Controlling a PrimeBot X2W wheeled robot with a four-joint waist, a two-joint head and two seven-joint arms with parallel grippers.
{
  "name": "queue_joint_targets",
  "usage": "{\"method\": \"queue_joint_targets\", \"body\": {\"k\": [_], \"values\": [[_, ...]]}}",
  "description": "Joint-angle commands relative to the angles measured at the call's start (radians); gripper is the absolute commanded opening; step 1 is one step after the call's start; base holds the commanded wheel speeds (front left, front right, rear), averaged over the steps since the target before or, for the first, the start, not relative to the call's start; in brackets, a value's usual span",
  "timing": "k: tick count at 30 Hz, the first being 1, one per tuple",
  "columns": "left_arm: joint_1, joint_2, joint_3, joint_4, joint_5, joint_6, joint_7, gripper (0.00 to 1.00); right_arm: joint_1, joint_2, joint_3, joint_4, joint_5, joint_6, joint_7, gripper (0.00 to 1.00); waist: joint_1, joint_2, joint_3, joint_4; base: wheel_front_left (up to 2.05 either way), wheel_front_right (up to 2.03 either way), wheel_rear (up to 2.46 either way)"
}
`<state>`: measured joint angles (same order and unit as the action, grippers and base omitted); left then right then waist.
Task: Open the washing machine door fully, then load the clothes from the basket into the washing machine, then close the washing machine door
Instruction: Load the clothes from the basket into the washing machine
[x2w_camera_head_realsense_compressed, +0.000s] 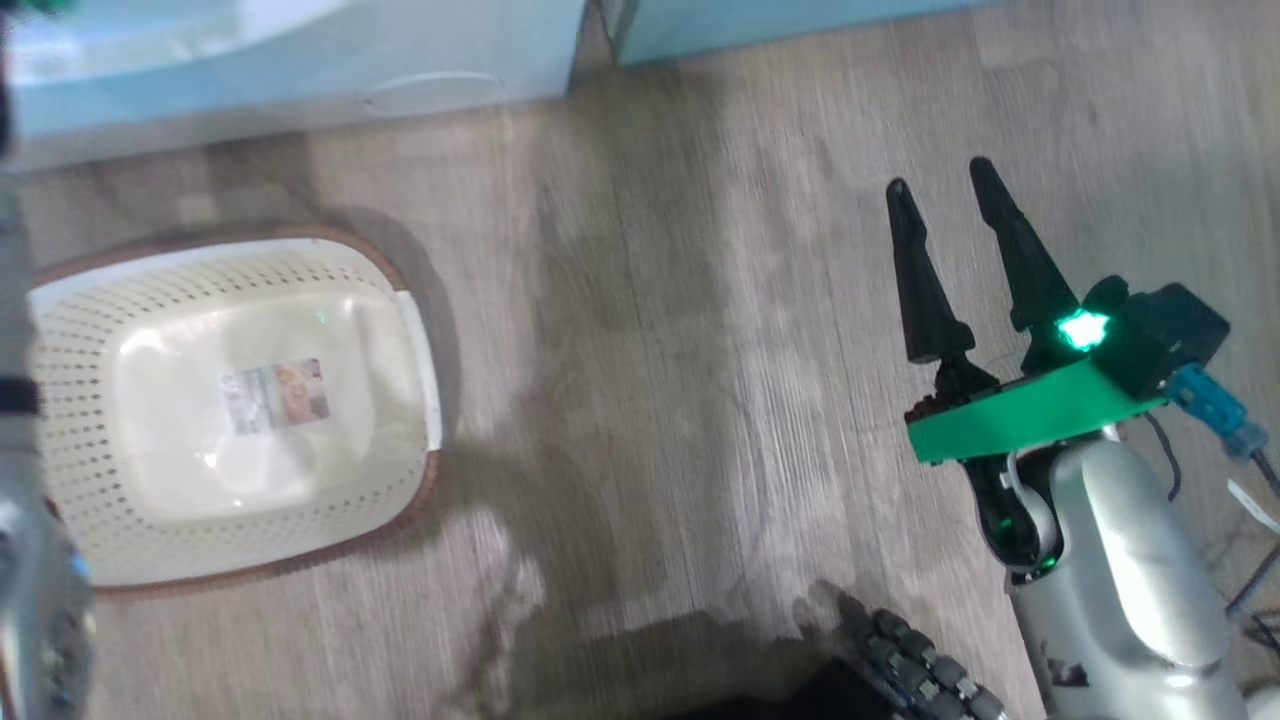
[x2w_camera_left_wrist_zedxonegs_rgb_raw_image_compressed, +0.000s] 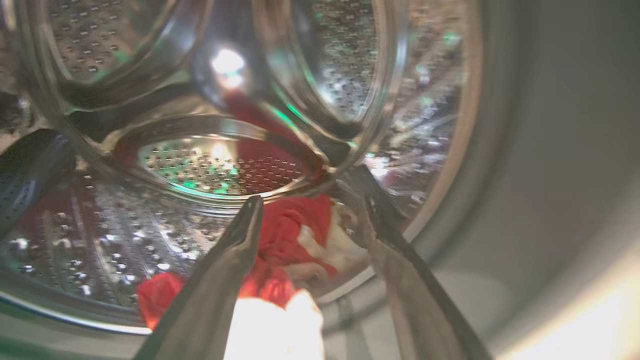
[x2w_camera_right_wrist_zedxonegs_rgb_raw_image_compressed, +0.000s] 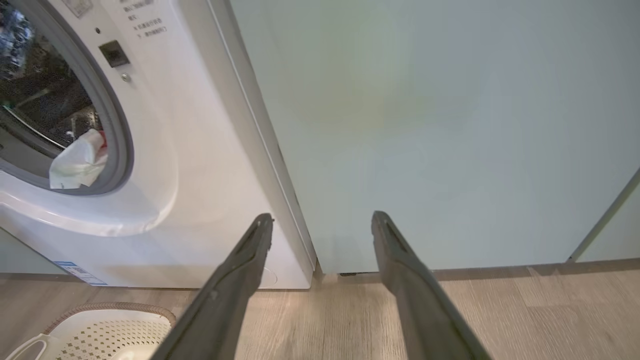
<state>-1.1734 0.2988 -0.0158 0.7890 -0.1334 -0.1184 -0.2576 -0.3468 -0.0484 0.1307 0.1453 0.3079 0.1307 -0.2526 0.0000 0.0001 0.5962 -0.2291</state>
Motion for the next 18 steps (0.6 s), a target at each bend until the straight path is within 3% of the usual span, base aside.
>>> {"method": "queue_joint_targets", "body": {"k": [1, 12, 18], "values": [[0.022, 0.031, 0.007, -0.054, 0.001, -0.001, -0.004, 1.00, 0.028, -0.002, 0.013, -0.025, -0.010, 0.000, -0.009, 1.00, 0.0000, -0.0001, -0.042, 0.032, 0.00, 0.00, 0.00], [0.413, -0.079, 0.061, -0.344, -0.017, 0.038, -0.004, 1.00, 0.074, -0.002, -0.042, -0.042, -0.051, 0.000, -0.009, 1.00, 0.0000, -0.0001, -0.119, 0.067, 0.00, 0.00, 0.00], [0.636, -0.165, 0.102, -0.558, 0.000, 0.085, -0.004, 1.00, 0.093, -0.002, -0.042, -0.056, -0.053, 0.000, -0.009, 1.00, 0.0000, -0.0001, -0.137, 0.067, 0.00, 0.00, 0.00]]}}
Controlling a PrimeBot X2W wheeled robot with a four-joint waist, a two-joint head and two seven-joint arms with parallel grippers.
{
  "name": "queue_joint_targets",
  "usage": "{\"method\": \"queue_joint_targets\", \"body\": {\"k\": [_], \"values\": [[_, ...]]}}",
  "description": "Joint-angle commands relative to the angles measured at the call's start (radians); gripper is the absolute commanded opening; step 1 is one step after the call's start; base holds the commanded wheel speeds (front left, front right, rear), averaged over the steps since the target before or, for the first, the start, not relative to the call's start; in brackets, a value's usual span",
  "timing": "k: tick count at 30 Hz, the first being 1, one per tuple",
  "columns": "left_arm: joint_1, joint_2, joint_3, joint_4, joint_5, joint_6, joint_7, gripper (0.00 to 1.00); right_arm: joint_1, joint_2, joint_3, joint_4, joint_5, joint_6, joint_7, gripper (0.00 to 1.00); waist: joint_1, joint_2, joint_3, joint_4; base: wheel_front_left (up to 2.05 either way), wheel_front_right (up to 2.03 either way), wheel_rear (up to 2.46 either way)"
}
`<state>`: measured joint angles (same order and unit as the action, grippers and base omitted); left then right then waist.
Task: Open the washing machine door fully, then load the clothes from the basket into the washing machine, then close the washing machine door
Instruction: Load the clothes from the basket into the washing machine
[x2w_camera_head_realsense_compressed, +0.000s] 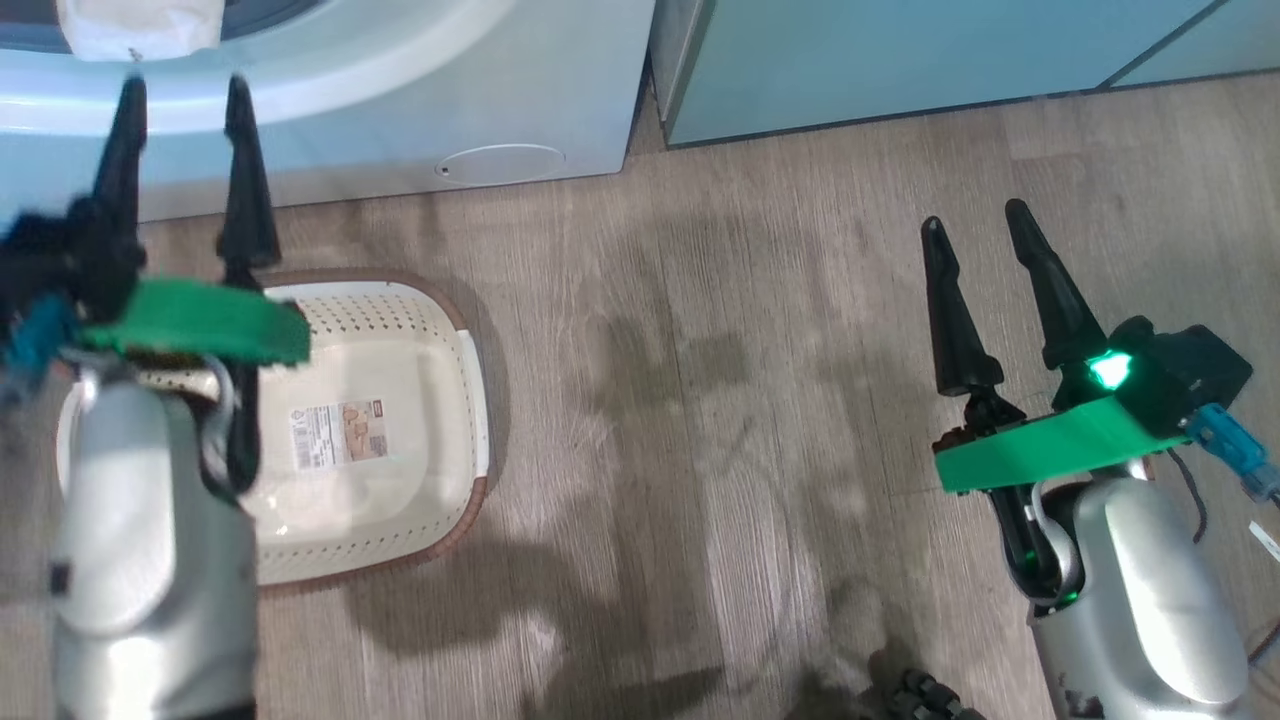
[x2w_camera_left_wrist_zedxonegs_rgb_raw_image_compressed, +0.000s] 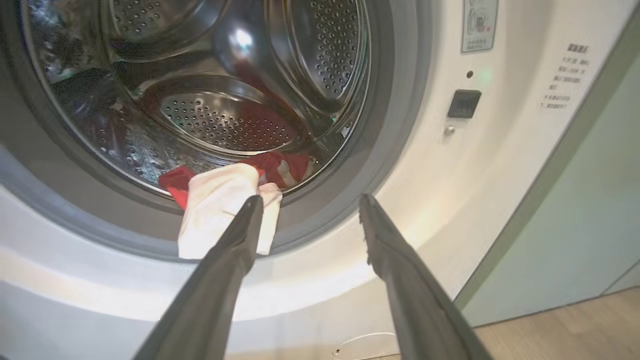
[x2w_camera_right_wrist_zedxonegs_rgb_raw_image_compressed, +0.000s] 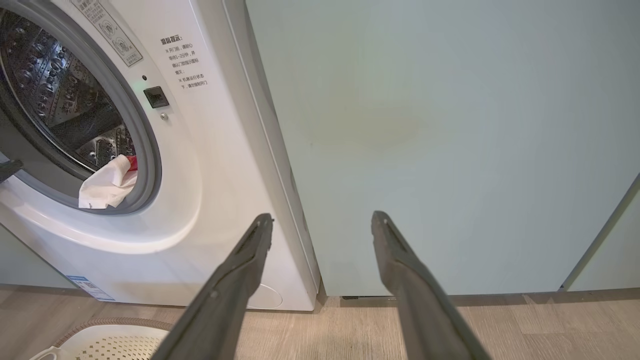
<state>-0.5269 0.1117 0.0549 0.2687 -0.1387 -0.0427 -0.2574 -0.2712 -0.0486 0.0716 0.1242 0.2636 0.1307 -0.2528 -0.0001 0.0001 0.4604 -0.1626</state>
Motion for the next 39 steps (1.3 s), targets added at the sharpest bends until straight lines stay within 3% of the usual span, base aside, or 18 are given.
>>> {"method": "queue_joint_targets", "body": {"k": [1, 10, 24, 39], "values": [[0.020, 0.007, 0.037, -0.070, 0.007, 0.018, -0.004, 1.00, 0.021, -0.002, 0.017, -0.036, -0.009, 0.000, -0.009, 1.00, 0.0001, -0.0001, -0.005, 0.001, 0.00, 0.00, 0.00], [0.216, -0.053, 0.026, -0.235, 0.032, 0.067, -0.004, 1.00, 0.043, -0.002, 0.017, -0.038, -0.006, 0.000, -0.009, 1.00, 0.0001, -0.0001, -0.022, 0.011, 0.00, 0.00, 0.00], [0.269, -0.061, -0.032, -0.259, 0.001, 0.126, -0.004, 1.00, 0.054, -0.002, 0.022, -0.032, -0.008, 0.000, -0.009, 1.00, 0.0001, -0.0001, -0.030, 0.027, 0.00, 0.00, 0.00], [0.278, -0.061, -0.030, -0.257, -0.008, 0.129, -0.004, 1.00, 0.060, -0.002, 0.030, -0.023, -0.003, 0.000, -0.009, 1.00, 0.0001, -0.0001, -0.041, 0.018, 0.00, 0.00, 0.00]]}}
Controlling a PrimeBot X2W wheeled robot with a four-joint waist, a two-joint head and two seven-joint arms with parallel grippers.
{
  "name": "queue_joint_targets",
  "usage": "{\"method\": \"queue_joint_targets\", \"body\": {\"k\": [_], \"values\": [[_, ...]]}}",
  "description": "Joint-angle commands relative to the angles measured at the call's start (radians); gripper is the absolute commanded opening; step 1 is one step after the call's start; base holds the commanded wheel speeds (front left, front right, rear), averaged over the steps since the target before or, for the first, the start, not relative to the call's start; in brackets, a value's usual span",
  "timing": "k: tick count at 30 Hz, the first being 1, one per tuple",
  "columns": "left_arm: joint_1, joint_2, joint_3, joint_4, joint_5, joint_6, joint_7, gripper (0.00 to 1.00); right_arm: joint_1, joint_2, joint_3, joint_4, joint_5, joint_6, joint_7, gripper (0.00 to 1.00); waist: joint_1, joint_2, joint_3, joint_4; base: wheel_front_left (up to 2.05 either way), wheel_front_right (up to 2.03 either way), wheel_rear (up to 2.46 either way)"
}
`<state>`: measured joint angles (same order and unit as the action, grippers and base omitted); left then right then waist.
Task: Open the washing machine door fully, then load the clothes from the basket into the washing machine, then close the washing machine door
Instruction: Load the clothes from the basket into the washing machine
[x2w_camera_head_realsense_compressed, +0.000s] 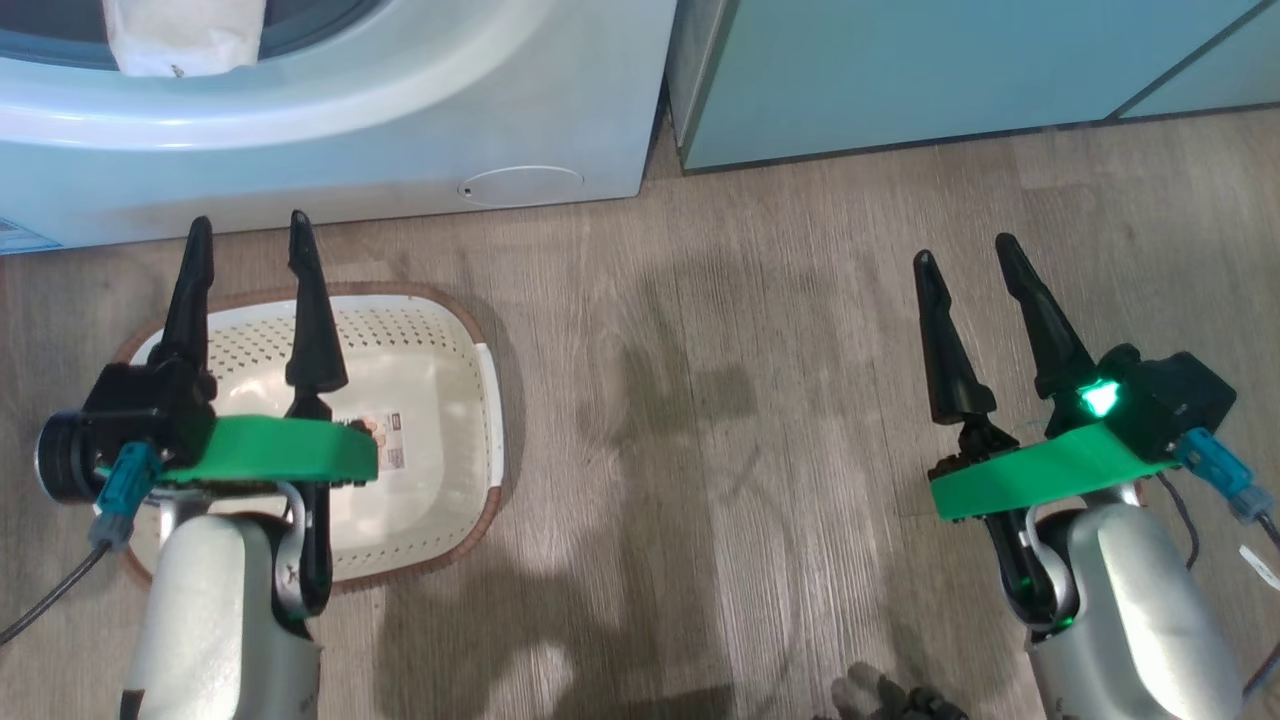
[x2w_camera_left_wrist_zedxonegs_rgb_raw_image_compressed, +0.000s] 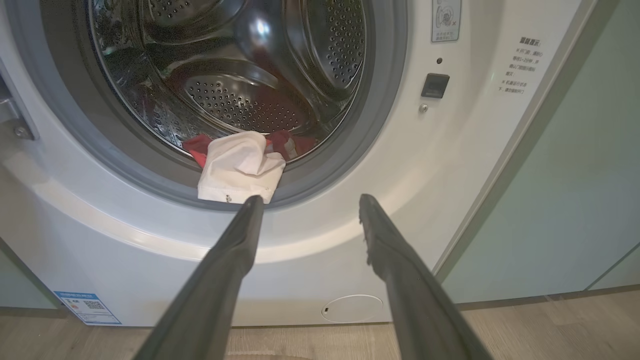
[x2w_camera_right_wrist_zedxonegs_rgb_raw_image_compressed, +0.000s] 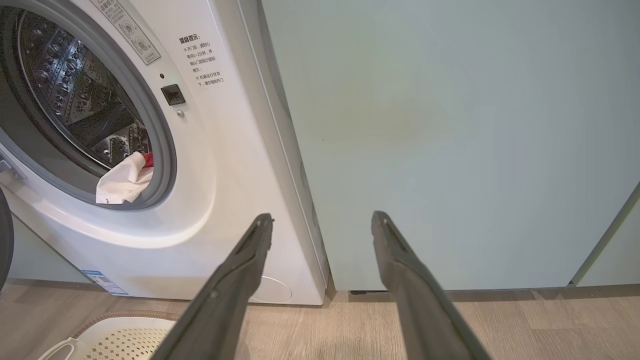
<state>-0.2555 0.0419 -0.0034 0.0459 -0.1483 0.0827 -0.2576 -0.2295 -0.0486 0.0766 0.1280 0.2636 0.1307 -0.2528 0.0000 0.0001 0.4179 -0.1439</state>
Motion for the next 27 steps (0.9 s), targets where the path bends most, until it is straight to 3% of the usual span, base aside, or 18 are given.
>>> {"method": "queue_joint_targets", "body": {"k": [1, 13, 20, 27], "values": [[0.007, 0.008, 0.028, -0.033, 0.003, 0.004, -0.004, 1.00, 0.019, -0.002, 0.026, -0.027, -0.003, 0.000, -0.009, 1.00, 0.0000, -0.0001, 0.004, -0.001, 0.00, 0.00, 0.00], [-0.084, 0.027, 0.040, 0.104, 0.042, -0.013, -0.004, 1.00, -0.009, -0.002, 0.045, -0.037, 0.010, 0.000, -0.009, 1.00, 0.0000, -0.0001, 0.097, -0.017, 0.00, 0.00, 0.00], [-0.256, 0.117, 0.073, 0.168, 0.078, -0.023, -0.004, 1.00, -0.043, -0.002, 0.067, -0.035, 0.028, 0.000, -0.009, 1.00, 0.0000, -0.0001, 0.155, -0.049, 0.00, 0.00, 0.00], [-0.450, 0.224, 0.063, 0.213, 0.102, -0.073, 0.071, 1.00, -0.065, -0.002, 0.074, -0.031, 0.046, 0.000, -0.009, 1.00, 0.0000, -0.0001, 0.185, -0.074, 0.00, 0.00, 0.00]]}}
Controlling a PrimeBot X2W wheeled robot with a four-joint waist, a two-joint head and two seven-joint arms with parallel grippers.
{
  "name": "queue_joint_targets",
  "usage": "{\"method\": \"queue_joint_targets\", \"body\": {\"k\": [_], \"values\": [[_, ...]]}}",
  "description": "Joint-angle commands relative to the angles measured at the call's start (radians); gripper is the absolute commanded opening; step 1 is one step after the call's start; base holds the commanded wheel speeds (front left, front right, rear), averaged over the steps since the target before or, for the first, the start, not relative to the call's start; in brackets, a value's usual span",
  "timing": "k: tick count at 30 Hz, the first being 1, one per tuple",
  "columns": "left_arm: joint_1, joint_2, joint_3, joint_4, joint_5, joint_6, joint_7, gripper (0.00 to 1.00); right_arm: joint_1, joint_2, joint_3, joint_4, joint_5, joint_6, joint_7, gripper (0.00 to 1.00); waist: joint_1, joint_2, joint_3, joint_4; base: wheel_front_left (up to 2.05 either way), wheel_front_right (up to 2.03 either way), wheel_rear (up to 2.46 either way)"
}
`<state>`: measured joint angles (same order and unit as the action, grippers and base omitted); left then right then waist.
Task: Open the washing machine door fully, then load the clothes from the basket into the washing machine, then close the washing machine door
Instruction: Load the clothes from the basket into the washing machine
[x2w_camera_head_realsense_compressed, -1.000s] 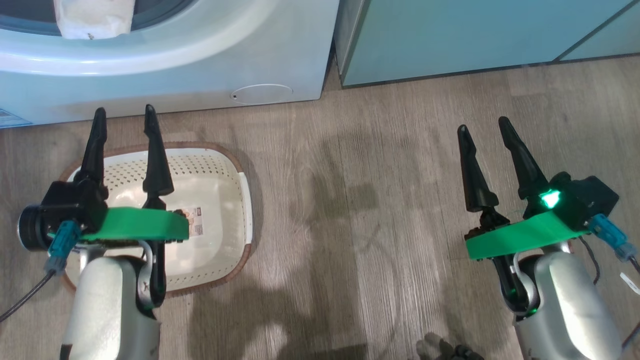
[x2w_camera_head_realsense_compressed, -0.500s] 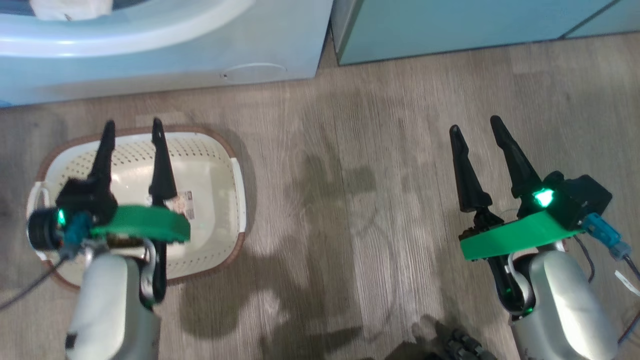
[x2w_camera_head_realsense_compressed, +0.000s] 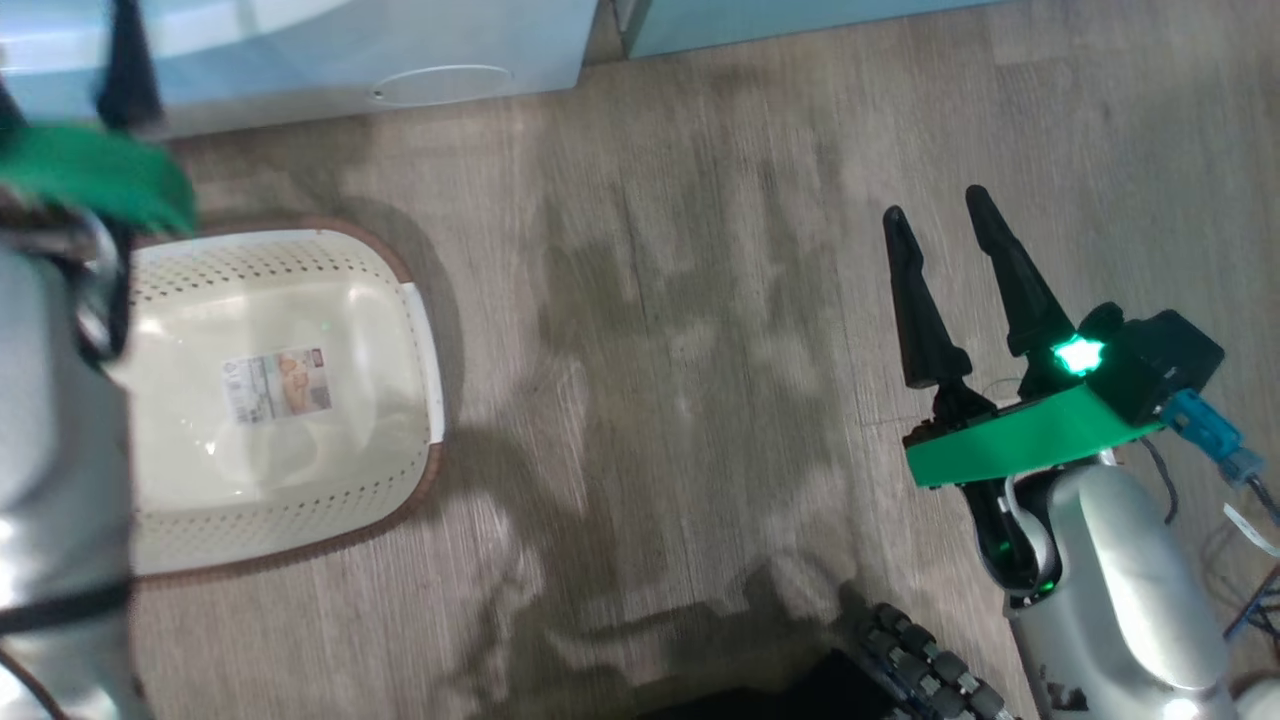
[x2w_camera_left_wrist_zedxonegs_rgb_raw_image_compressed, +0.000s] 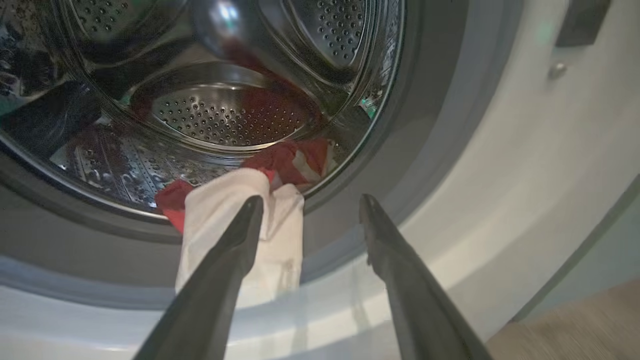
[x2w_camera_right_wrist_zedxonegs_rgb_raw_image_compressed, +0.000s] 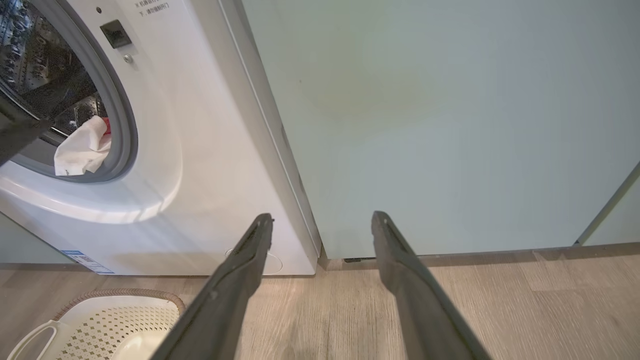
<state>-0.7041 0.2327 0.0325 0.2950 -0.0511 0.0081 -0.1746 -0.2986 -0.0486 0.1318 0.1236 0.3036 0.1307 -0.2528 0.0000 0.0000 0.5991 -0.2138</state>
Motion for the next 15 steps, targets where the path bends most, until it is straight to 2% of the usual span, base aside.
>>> {"method": "queue_joint_targets", "body": {"k": [1, 9, 15], "values": [[-0.036, 0.051, 0.029, -0.025, 0.006, -0.004, 0.018, 1.00, 0.001, -0.002, 0.023, -0.026, 0.009, 0.000, -0.009, 1.00, 0.0000, 0.0000, 0.008, -0.009, 0.00, 0.00, 0.00], [-0.297, 0.167, 0.024, 0.125, 0.004, -0.063, 0.259, 1.00, -0.035, -0.002, 0.052, -0.035, 0.034, 0.000, -0.009, 1.00, 0.0000, 0.0000, 0.044, -0.050, 0.00, 0.00, 0.00], [-0.418, 0.206, 0.014, 0.256, -0.014, -0.087, 0.382, 1.00, -0.042, -0.002, 0.064, -0.032, 0.055, 0.000, -0.009, 1.00, 0.0000, 0.0000, 0.057, -0.075, 0.00, 0.00, 0.00]]}}
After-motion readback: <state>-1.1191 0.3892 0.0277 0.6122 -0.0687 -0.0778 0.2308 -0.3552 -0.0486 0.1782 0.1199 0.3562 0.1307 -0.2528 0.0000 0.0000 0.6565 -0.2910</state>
